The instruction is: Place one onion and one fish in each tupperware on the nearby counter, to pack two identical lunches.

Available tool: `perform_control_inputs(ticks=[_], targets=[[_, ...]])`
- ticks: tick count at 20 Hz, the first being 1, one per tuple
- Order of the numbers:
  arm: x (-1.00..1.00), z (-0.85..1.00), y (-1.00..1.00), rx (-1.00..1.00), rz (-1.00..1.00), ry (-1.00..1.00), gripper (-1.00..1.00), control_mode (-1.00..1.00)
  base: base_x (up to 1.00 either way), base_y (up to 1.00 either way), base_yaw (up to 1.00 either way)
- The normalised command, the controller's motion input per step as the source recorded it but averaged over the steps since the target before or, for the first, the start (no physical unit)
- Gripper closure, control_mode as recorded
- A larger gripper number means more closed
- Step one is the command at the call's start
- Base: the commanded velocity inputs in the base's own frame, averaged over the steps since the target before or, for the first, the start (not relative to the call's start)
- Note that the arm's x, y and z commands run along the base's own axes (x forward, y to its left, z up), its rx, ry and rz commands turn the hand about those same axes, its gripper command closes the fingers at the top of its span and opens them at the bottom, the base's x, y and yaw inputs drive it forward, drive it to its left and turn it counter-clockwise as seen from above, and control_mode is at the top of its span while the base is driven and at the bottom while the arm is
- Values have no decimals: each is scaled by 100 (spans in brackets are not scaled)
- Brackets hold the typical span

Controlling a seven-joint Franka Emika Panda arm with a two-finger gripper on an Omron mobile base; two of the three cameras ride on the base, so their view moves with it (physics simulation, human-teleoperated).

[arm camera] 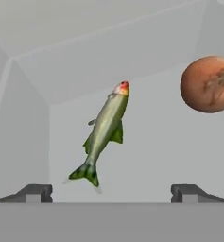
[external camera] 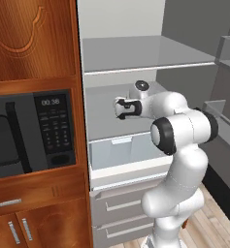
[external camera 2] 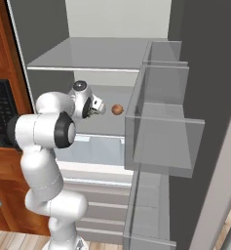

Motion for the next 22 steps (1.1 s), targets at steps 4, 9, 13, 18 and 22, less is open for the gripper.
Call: perform_control_inputs(ticks=[4,9,13,18,22], targets=[[48,-25,6,0,-2,4,-100,-100,0,0,0],[47,-25,1,0,-2,5,-100,-100,0,0,0],[45,-23,0,0,-2,5,-100,-100,0,0,0],[48,-23,3,0,-2,6,-100,-100,0,0,0],[46,-28,3,0,-2,5,-100,-100,0,0,0]])
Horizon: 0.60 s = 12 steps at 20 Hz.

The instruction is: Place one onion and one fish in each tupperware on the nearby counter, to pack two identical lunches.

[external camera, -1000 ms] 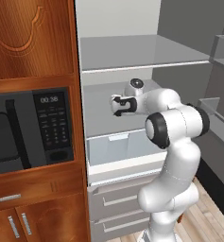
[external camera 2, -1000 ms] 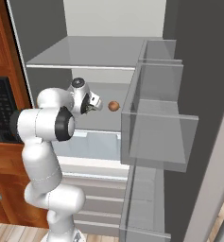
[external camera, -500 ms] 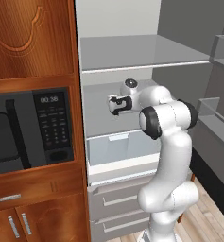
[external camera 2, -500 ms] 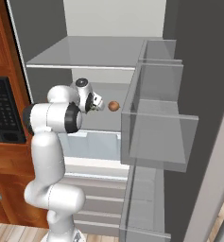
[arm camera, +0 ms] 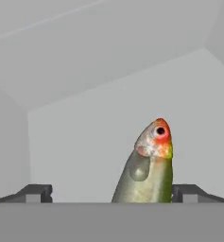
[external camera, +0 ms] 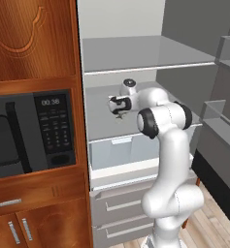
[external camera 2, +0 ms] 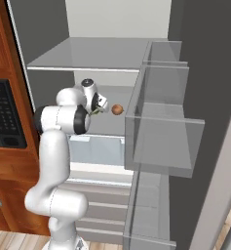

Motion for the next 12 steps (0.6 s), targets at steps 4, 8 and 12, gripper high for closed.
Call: perform_control_inputs(ticks=[4,8,12], targets=[[14,-45,1,0,-7,15,-100,-100,0,0,0],[-41,-68,0,0,-8,14,-100,-100,0,0,0],[-82,-68,0,0,-4,6,-100,-100,0,0,0]])
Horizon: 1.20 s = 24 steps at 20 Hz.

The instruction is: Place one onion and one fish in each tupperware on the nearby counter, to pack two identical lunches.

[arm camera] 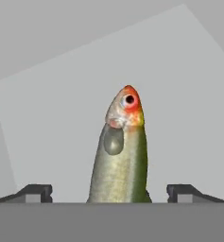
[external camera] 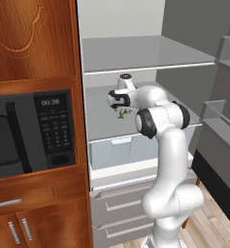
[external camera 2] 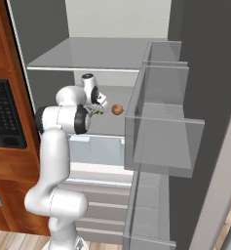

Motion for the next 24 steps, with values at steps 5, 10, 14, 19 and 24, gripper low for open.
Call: perform_control_inputs(ticks=[5,10,14,19,24], targets=[[-54,-59,0,0,-1,0,100,-100,0,0,0],[-2,-59,0,0,0,0,100,-100,0,0,0],[9,-21,0,0,0,-1,100,-100,0,0,0],[3,-8,0,0,0,-2,100,-100,0,0,0],[-68,-8,-7,0,0,0,100,-100,0,0,0]])
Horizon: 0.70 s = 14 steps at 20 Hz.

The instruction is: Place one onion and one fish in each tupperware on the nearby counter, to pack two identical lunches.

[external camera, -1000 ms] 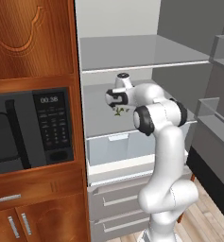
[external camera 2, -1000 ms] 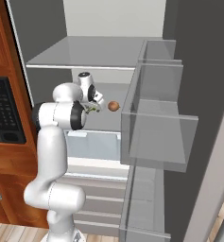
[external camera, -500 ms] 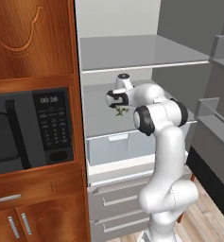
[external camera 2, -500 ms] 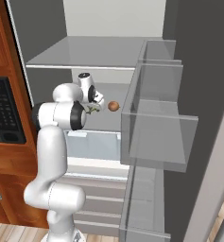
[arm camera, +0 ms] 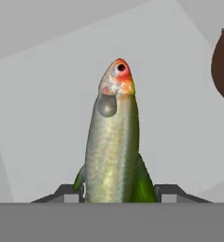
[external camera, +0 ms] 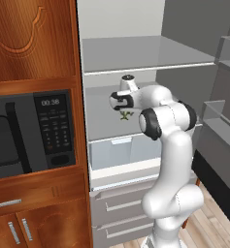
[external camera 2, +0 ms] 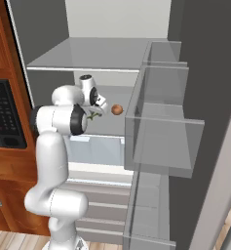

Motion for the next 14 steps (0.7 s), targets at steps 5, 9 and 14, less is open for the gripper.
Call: perform_control_inputs(ticks=[5,9,14], targets=[[-88,-34,-2,-1,0,-12,100,-100,0,0,0],[-92,-51,0,-1,0,-20,100,-100,0,0,0],[-100,-6,-4,0,0,-6,100,-100,0,0,0]])
